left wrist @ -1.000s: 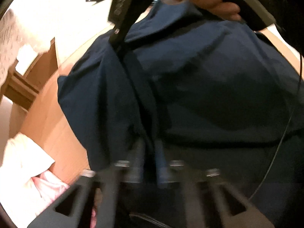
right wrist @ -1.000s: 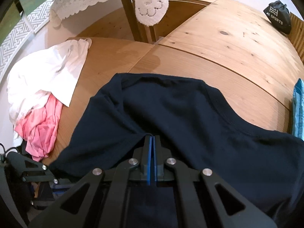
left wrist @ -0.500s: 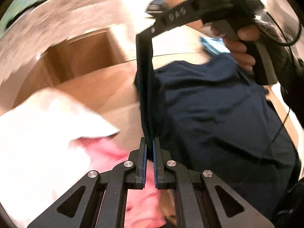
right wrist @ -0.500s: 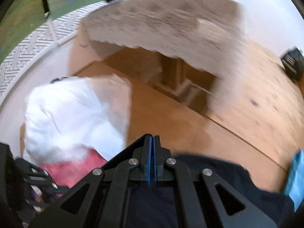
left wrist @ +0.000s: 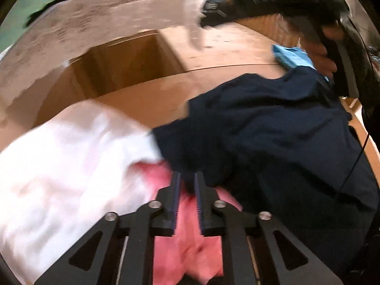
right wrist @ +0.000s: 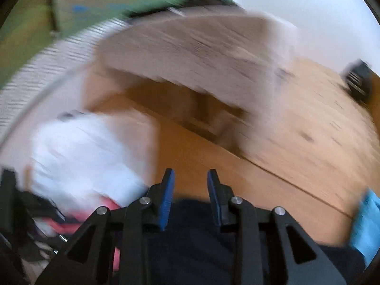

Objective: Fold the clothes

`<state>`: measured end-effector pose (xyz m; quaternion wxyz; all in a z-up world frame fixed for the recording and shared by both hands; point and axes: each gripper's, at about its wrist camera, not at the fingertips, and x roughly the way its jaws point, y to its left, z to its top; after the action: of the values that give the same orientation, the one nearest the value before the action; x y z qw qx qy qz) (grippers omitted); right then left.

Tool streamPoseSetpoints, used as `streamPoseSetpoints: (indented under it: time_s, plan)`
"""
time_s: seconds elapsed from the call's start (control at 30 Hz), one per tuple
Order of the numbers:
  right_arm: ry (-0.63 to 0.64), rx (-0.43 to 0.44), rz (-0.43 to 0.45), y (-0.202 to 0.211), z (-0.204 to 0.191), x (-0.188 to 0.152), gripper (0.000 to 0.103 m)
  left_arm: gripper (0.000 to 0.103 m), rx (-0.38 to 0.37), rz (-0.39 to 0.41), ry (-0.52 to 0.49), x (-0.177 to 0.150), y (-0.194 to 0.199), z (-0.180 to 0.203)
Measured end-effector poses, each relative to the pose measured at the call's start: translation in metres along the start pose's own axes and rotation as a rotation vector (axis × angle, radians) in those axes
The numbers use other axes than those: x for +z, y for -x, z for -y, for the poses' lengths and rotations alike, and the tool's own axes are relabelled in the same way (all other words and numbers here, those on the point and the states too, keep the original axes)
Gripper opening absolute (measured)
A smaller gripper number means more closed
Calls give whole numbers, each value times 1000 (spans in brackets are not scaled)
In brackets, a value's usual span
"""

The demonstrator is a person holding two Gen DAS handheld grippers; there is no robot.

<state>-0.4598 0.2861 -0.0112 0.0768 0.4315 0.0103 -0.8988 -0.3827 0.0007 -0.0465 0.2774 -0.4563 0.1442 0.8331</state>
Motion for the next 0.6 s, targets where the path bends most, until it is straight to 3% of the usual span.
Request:
streamPoseSetpoints:
  time_s: [0.1,0.2,0.37,0.57,0.6]
  plan:
    - [-82,-111,-121,-32,62,-39,20,18,-58,-43,2,27,-38,17]
    - [-117,-110,-172,-59,87,-56,19,18,-78,-78,25,44,-70,14]
    - [-116,-113,-215,-95,103,-71,19,18,-15,-116,53,47,-85,-8]
    - [-145,-335,-155,-119,126,-52,19,14,83,-117,97,50,-88,-40]
    - [-159,-329,-140,-117,127,-52,19,16,99,-117,105,50,-88,-46]
